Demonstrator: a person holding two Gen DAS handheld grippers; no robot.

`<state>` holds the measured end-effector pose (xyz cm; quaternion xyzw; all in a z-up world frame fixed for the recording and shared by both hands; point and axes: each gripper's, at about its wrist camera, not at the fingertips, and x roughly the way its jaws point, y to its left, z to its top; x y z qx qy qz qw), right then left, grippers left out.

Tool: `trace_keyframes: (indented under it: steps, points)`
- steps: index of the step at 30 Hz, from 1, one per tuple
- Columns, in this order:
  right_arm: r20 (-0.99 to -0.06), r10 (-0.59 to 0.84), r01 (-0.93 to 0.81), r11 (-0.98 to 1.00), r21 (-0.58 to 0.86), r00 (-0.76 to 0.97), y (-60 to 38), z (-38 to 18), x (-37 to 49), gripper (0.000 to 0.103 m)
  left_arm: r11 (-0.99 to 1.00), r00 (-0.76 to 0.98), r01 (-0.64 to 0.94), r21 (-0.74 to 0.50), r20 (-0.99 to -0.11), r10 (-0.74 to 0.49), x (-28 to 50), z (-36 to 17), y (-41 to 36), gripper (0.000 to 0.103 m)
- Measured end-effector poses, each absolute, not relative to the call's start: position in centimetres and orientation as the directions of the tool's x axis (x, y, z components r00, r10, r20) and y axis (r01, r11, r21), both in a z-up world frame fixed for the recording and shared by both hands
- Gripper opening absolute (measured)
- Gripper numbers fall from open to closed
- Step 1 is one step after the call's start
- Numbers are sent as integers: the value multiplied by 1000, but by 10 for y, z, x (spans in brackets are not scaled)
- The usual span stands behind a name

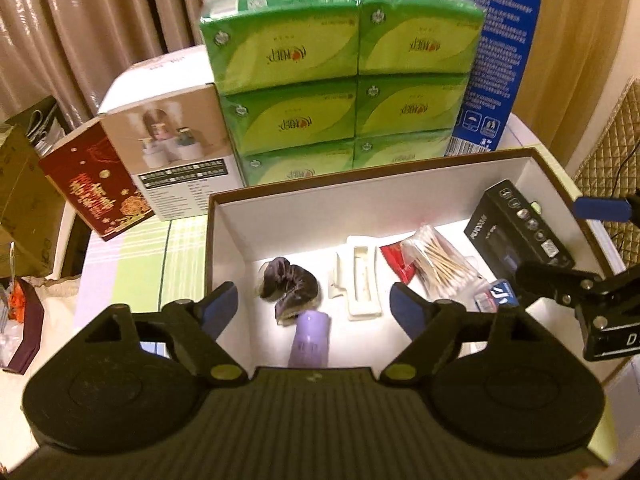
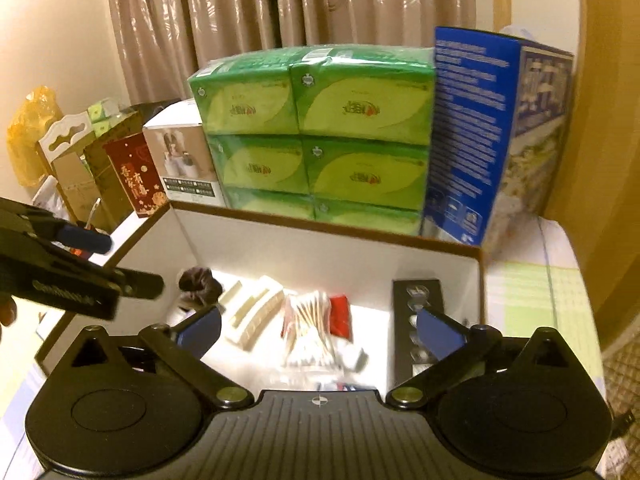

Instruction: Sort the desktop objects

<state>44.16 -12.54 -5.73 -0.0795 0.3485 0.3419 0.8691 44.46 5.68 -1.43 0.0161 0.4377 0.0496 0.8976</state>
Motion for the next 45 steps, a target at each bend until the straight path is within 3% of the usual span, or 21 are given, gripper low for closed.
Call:
trace_keyframes:
  steps: [4, 23, 33, 45]
  points:
    - [-656, 531, -632, 768, 106, 536, -143, -50, 422, 101, 994, 641, -89, 70, -759, 111, 419, 0, 49, 91]
    - [-655, 519, -605, 787, 115, 550, -195, -27, 324, 101, 984, 715, -160, 74, -678, 167, 289, 39, 13, 102]
    - [-646, 520, -593, 795, 126, 560, -210, -19, 263, 101, 984, 740, -169, 50, -654, 161, 234, 52, 4, 102]
    - [-656, 479, -555, 825, 109, 583, -221, -9, 190, 101, 983, 716, -185, 6, -684, 139, 150, 58, 13, 102]
